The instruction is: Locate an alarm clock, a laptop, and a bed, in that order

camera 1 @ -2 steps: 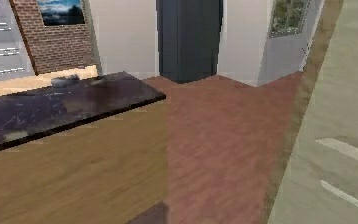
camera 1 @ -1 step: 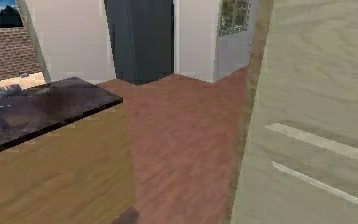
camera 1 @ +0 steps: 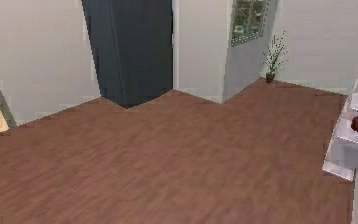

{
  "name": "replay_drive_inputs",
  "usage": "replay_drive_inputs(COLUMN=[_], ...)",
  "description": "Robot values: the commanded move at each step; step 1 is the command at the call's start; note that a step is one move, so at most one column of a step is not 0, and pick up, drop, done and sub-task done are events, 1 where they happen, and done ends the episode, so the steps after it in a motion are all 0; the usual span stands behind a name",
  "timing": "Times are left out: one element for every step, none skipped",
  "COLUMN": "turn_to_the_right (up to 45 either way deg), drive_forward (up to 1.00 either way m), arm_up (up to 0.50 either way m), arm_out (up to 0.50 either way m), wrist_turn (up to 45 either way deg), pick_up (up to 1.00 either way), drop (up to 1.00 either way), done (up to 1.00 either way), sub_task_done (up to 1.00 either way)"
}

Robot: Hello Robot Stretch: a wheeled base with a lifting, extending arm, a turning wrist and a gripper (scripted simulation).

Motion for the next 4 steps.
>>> replay_drive_inputs(turn_to_the_right=[-12.0, 0.0, -15.0, 0.0], drive_forward=[0.0, 0.35, 0.0, 1.0], arm_up=[0.0, 0.0, 0.0, 0.0], arm_out=[0.0, 0.0, 0.0, 0.0], wrist_turn=[0.0, 0.0, 0.0, 0.0], pick_up=[0.0, 0.0, 0.0, 0.0], drop=[0.0, 0.0, 0.0, 0.0], done=[0.0, 0.0, 0.0, 0.0], sub_task_done=[0.0, 0.0, 0.0, 0.0])
